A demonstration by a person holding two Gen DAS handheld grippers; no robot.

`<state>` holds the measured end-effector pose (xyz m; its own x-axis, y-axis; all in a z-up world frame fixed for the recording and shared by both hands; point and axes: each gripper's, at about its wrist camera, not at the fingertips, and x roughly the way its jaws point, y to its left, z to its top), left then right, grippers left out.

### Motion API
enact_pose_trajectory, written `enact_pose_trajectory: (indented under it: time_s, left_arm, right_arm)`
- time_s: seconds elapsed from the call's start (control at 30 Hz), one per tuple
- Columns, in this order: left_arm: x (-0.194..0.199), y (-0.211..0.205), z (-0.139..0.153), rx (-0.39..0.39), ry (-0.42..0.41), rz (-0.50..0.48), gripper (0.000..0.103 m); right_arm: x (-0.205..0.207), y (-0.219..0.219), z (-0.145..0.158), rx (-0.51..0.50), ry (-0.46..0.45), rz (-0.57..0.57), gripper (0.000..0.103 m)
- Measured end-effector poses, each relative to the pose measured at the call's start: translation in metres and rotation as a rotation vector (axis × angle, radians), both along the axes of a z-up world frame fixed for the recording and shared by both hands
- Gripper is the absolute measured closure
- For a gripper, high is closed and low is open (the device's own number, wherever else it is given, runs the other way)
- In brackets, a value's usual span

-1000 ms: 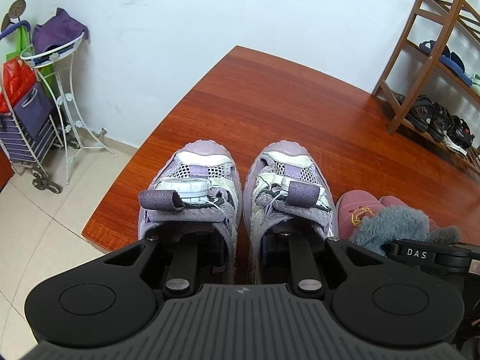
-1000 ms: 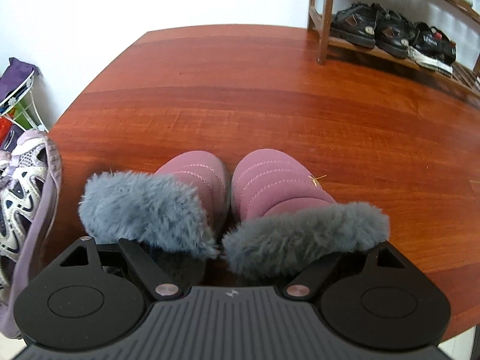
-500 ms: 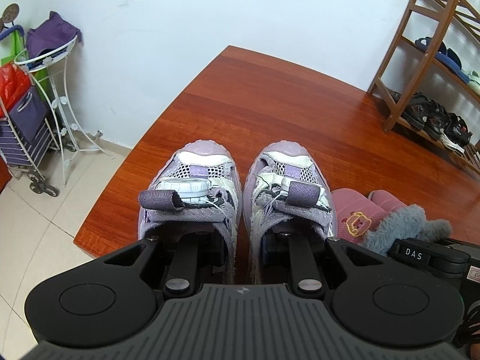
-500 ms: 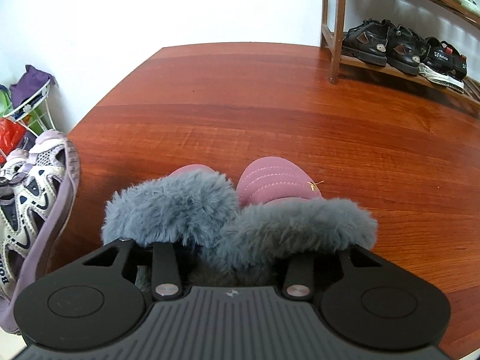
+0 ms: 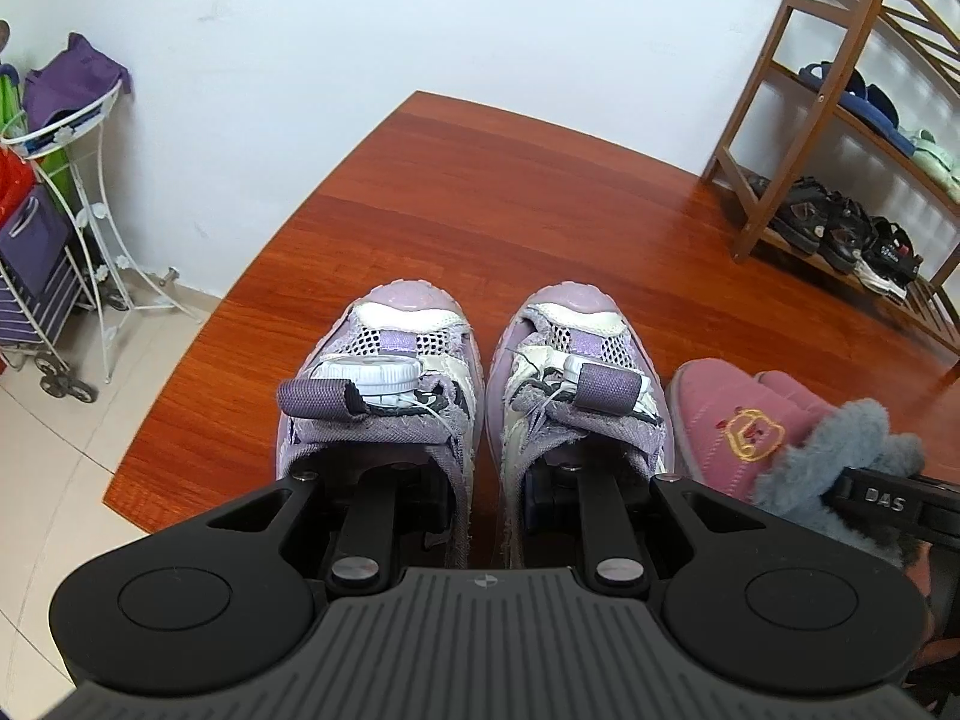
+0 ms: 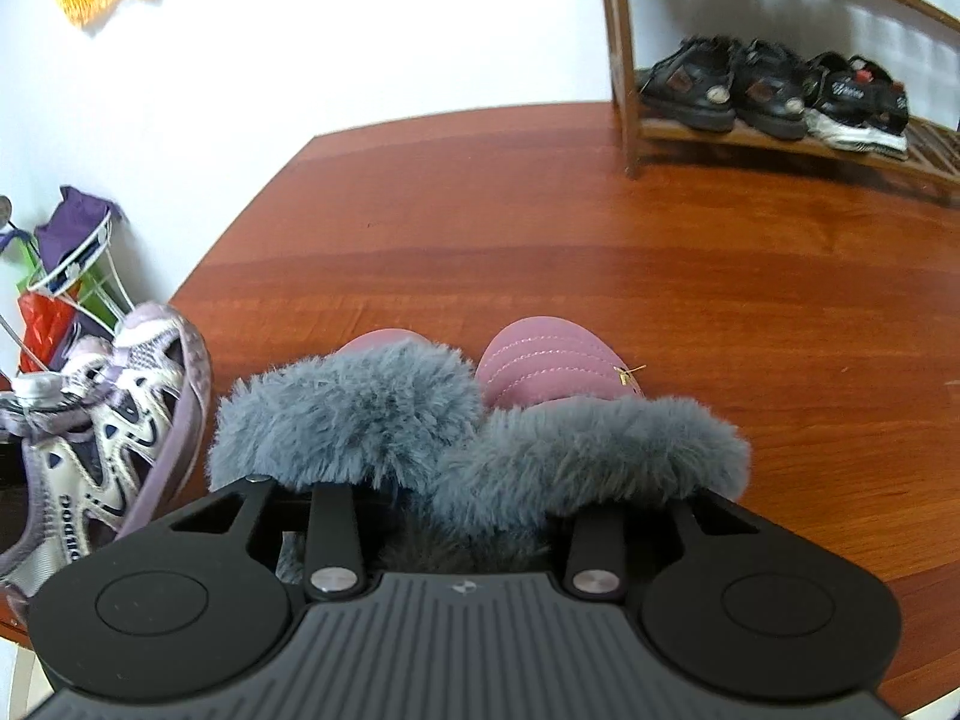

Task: Organize scattered shoes
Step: 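Carry the pink slippers with the right tool while the left tool carries the lavender sneakers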

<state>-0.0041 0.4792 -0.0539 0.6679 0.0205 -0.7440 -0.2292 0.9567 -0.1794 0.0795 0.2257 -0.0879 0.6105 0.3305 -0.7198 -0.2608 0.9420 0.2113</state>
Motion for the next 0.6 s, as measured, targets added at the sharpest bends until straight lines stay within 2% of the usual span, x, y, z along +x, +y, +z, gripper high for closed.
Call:
enact_pose_trajectory:
  time_s: [0.33,0.6]
  left_arm:
    - [0.015,-0.052,0.007,-0.014,0.001,-0.033,0.08]
    - [0.032,-0.121,0.013,-0.012,-0.013,-0.104,0.08]
  right_arm:
    - [-0.001,-0.074,0.03,-0.022,-0.034,-0.031,0.062]
    - [0.002,-0.15,0.042,-0.043,-0.031,-0.093,0.062]
